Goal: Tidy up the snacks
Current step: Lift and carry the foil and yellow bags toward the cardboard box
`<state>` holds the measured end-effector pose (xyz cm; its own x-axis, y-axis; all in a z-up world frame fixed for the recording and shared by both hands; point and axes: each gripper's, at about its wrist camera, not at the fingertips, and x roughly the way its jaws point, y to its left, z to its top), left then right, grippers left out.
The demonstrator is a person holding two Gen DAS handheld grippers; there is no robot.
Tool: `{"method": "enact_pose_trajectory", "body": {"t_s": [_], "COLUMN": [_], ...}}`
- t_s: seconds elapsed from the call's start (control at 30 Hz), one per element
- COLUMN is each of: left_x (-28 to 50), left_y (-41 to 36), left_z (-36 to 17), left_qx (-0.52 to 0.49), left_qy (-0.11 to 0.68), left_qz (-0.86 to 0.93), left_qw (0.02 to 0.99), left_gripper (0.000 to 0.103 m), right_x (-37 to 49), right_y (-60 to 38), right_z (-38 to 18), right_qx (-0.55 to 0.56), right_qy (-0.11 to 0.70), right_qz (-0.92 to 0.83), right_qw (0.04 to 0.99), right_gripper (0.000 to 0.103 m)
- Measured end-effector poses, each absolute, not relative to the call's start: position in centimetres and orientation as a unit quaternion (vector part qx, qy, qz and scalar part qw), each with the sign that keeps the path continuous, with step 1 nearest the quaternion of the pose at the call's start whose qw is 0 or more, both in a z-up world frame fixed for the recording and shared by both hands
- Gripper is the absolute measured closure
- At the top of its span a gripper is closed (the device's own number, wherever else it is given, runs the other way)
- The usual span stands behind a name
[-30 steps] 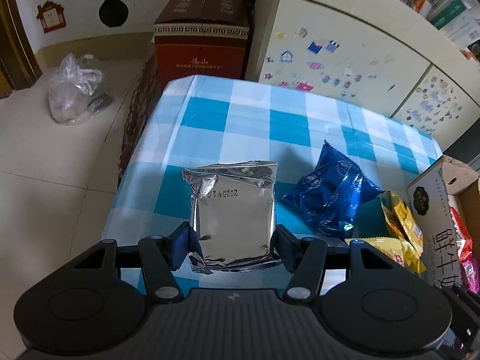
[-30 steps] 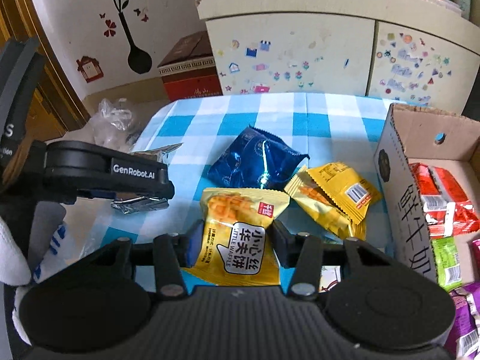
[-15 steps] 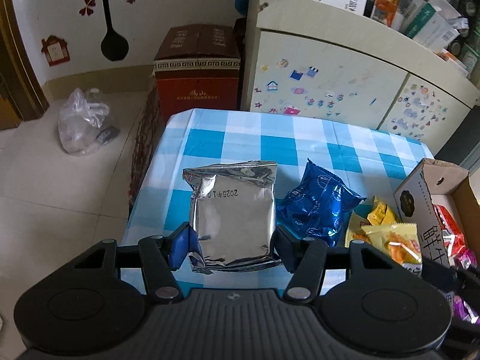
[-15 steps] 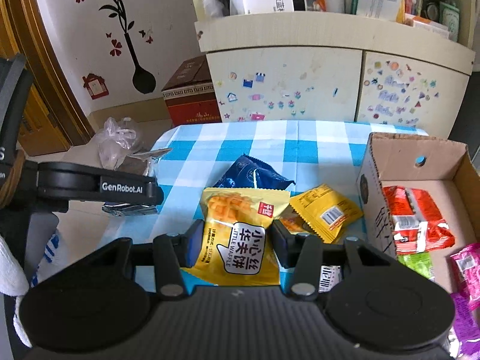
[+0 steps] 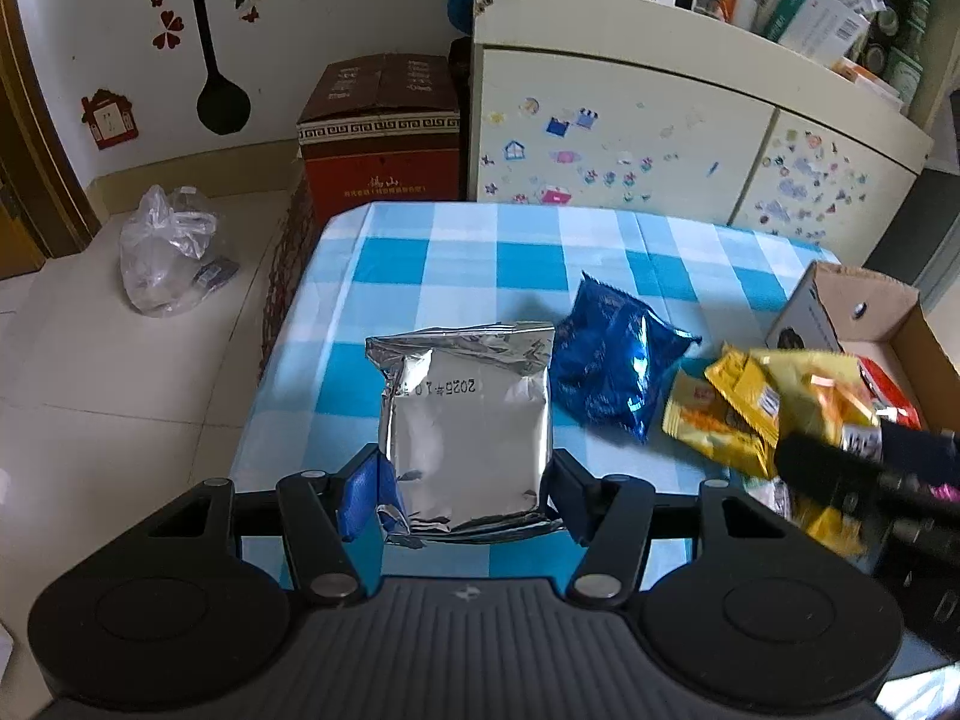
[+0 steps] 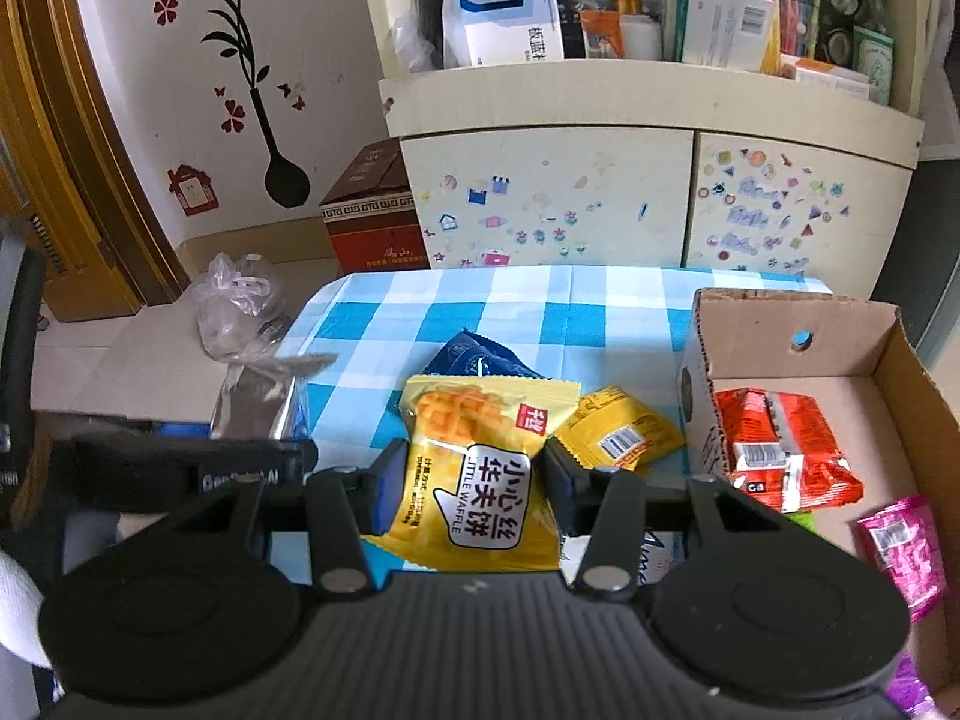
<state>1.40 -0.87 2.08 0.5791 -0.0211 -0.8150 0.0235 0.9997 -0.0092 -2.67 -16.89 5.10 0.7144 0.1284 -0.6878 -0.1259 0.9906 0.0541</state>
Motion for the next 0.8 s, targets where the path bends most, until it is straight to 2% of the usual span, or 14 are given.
{"method": "enact_pose_trajectory", "body": {"t_s": [0.8], "left_x": [-2.6], "left_y": [-2.5], "left_z": [1.7], "left_qx": [-0.031], "left_qy": [0.454], "left_qz": [-0.012], "left_qw": [0.890], "left_gripper": [0.039], "right_x": [-5.7], "right_y": [-23.8], "right_z": [7.5], "right_qx": [0.047], "right_qy": [0.341], "right_qz": [0.047], "right_qw": [0.938], "right_gripper": [0.055]}}
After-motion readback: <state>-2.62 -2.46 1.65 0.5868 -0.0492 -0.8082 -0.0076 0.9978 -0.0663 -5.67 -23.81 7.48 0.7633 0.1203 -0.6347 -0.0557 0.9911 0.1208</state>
